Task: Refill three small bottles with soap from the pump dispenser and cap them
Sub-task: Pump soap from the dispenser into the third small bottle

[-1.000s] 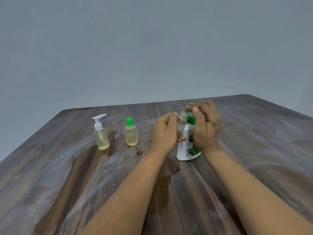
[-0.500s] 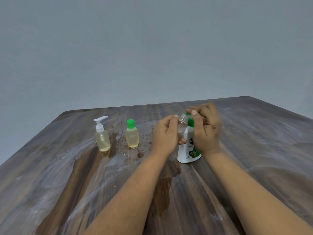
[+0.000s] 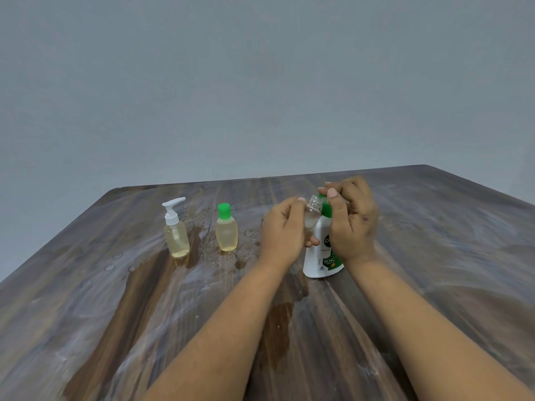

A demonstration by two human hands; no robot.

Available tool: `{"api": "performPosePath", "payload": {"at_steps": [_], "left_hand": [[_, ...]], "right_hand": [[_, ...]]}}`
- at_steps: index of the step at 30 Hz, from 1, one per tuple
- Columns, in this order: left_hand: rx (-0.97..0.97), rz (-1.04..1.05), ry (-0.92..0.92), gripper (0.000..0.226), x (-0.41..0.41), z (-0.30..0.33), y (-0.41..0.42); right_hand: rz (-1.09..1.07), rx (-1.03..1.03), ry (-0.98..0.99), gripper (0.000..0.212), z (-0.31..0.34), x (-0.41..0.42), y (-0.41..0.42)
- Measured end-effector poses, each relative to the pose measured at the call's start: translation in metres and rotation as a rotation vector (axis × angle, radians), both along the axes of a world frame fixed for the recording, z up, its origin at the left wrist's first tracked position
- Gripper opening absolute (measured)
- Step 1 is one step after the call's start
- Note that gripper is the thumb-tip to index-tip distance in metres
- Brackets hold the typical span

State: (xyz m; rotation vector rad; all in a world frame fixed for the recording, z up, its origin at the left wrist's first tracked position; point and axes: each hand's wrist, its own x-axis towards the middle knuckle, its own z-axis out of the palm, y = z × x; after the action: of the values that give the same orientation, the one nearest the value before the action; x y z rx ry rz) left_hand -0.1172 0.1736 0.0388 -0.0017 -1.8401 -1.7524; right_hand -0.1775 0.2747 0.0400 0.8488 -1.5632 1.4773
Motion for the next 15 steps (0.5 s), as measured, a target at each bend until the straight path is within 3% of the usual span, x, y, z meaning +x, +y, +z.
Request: {"api": "performPosePath", "payload": {"at_steps": [8, 15], "left_hand": [[-0.009, -0.008, 0.01, 0.04, -0.0018, -0.001, -0.001], [0.005, -0.003, 0.01, 0.036, 0.0001, -0.0012, 0.0002]], "right_hand": [[-0.022, 0.032, 0.028, 0.032, -0.0008, 0.0006, 0.001], [0.019, -0.006, -0.014, 0.021, 0.0026, -0.0004, -0.0011]]}}
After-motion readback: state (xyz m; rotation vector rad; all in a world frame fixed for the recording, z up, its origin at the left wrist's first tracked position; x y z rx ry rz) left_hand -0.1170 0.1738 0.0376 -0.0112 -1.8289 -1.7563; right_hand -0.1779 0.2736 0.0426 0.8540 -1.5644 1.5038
